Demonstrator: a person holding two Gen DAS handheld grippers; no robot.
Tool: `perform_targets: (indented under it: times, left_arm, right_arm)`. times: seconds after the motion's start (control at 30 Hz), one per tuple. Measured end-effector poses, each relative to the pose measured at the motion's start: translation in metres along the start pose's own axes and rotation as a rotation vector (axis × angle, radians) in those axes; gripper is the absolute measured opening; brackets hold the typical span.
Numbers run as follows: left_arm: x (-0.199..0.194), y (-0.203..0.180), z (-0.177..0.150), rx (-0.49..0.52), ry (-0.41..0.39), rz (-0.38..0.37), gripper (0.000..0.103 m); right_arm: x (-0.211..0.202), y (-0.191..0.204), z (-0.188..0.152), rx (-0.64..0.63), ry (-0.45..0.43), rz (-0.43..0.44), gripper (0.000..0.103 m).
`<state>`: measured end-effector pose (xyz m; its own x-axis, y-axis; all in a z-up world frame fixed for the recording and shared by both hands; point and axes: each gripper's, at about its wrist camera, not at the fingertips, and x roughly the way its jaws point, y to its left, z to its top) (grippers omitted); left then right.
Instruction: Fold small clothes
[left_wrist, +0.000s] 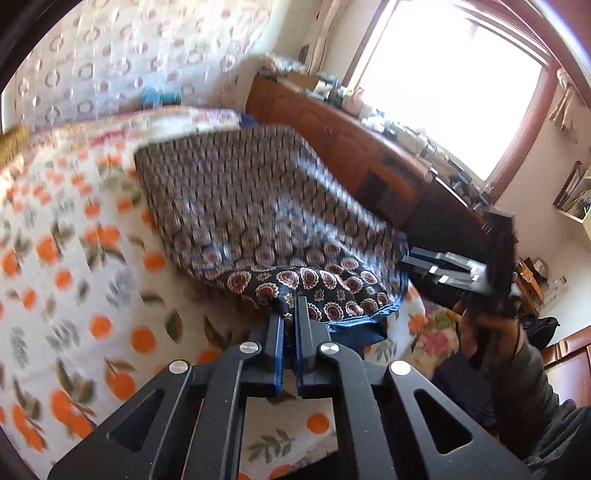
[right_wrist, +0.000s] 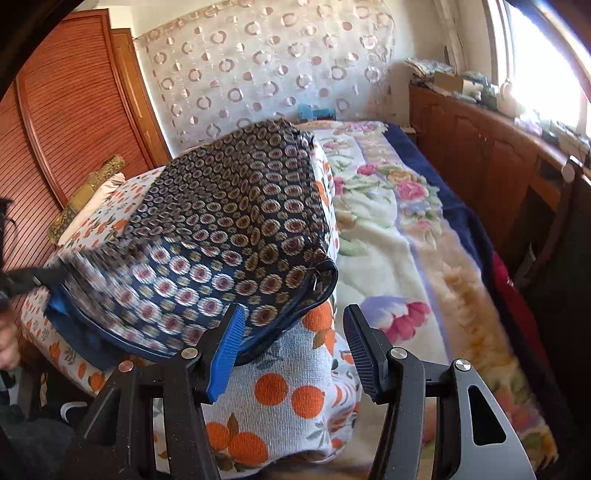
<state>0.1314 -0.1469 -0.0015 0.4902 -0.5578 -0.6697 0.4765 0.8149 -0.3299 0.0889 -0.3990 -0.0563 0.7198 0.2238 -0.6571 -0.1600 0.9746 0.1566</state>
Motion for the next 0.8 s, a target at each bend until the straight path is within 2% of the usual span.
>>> perform_targets:
  times: [0.23, 0.4, 0.63, 0.8]
  left_arm:
    - [-0.010, 0.009, 0.011, 0.002, -0.029, 0.020, 0.006]
    - [-0.013, 0.009, 0.018, -0.003, -0.050, 0.016, 0.005]
    - [-0.013, 0.005, 0.059, 0.012, -0.102, 0.000, 0.005]
    - [0.001, 0.015, 0.095, 0.010, -0.123, 0.018, 0.005]
  right_arm:
    - [0.018, 0.001, 0.003, 0.069, 0.030, 0.018, 0.057]
    - [0.012, 0.013, 0.004, 0.037, 0.012, 0.005, 0.057]
    - [0.005, 0.021, 0.008, 0.014, -0.029, 0.002, 0.057]
    - [-0.014, 0.020, 0.016, -0.019, -0.082, -0.025, 0.057]
